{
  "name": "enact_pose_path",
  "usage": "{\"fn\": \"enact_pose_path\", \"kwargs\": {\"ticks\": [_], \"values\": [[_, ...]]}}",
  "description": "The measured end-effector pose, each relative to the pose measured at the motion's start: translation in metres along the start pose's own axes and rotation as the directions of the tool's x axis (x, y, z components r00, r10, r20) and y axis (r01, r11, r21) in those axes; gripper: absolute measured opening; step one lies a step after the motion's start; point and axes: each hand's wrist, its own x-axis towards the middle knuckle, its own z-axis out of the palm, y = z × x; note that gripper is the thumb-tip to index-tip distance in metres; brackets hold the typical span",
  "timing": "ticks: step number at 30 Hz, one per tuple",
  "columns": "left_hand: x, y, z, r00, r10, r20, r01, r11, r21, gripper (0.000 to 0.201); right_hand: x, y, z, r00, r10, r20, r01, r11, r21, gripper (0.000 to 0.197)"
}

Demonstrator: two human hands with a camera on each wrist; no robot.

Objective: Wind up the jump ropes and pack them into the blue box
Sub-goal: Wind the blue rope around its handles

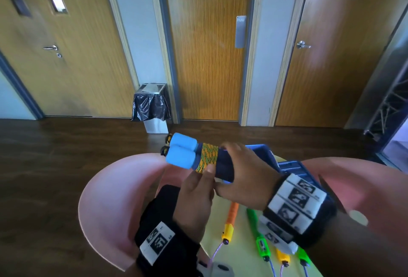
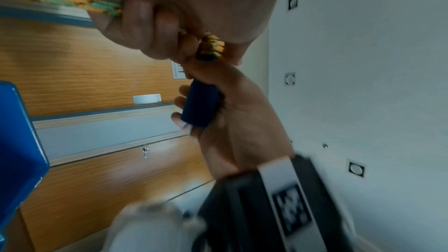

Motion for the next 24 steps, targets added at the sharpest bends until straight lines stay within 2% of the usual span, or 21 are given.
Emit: {"fn": "enact_pose_path", "kwargs": {"ticks": [1, 2, 3, 4, 5, 6, 7, 9, 11, 13, 15, 17, 19, 21, 24], "values": [[0.001, 0.001, -0.002, 1.0, -0.029, 0.005, 0.029, 0.999, -0.02, 0.048, -0.001, 0.005, 0.0, 0.998, 0.044, -0.036, -0.037, 0.984, 0.174, 0.061], [0.001, 0.001, -0.004, 0.998, -0.055, 0.011, 0.055, 0.997, -0.047, 0.045, -0.002, 0.01, 0.001, 0.989, 0.133, -0.07, -0.098, 0.921, 0.377, 0.061], [0.001, 0.0, -0.005, 0.998, -0.067, 0.006, 0.067, 0.995, -0.067, 0.045, -0.002, 0.013, 0.003, 0.967, 0.25, -0.048, -0.171, 0.778, 0.604, 0.058], [0.0, 0.001, -0.006, 0.998, -0.064, 0.01, 0.065, 0.996, -0.067, 0.047, -0.003, 0.015, 0.007, 0.937, 0.347, 0.043, -0.246, 0.567, 0.786, 0.052], [0.0, 0.003, -0.006, 0.999, -0.041, 0.021, 0.041, 0.999, -0.027, 0.051, -0.004, 0.016, 0.011, 0.914, 0.376, 0.152, -0.299, 0.371, 0.879, 0.042], [0.0, 0.003, -0.006, 0.999, -0.006, 0.046, 0.005, 1.0, 0.028, 0.053, -0.007, 0.015, 0.014, 0.908, 0.359, 0.218, -0.325, 0.272, 0.906, 0.033], [0.0, 0.005, -0.004, 0.996, 0.025, 0.084, -0.031, 0.997, 0.068, 0.054, -0.009, 0.016, 0.017, 0.915, 0.332, 0.23, -0.322, 0.254, 0.912, 0.03], [0.0, 0.006, -0.002, 0.991, 0.053, 0.124, -0.069, 0.989, 0.13, 0.052, -0.012, 0.017, 0.023, 0.941, 0.304, 0.149, -0.234, 0.264, 0.936, 0.029], [0.002, -0.001, -0.002, 0.985, 0.079, 0.152, -0.102, 0.983, 0.151, 0.05, -0.011, 0.02, 0.024, 0.945, 0.325, 0.042, -0.144, 0.297, 0.944, 0.025], [0.002, -0.008, -0.003, 0.977, 0.092, 0.192, -0.117, 0.985, 0.124, 0.042, -0.009, 0.024, 0.023, 0.931, 0.362, -0.055, -0.075, 0.335, 0.939, 0.027], [-0.002, -0.012, -0.003, 0.97, 0.051, 0.238, -0.084, 0.988, 0.13, 0.026, -0.007, 0.028, 0.02, 0.896, 0.425, -0.132, -0.039, 0.37, 0.928, 0.028], [-0.007, -0.013, -0.004, 0.965, 0.032, 0.261, -0.079, 0.982, 0.172, 0.023, -0.008, 0.031, 0.016, 0.871, 0.447, -0.203, -0.04, 0.476, 0.879, 0.027], [-0.009, -0.01, -0.007, 0.956, 0.056, 0.288, -0.129, 0.961, 0.244, 0.022, -0.012, 0.035, 0.013, 0.872, 0.416, -0.258, -0.066, 0.621, 0.781, 0.026], [-0.009, -0.005, -0.012, 0.935, 0.096, 0.342, -0.228, 0.9, 0.371, 0.021, -0.015, 0.039, 0.01, 0.87, 0.384, -0.31, -0.099, 0.751, 0.653, 0.023], [-0.004, 0.007, -0.022, 0.878, 0.099, 0.469, -0.355, 0.791, 0.498, 0.014, -0.023, 0.043, 0.009, 0.864, 0.351, -0.361, -0.184, 0.888, 0.422, 0.027]]}}
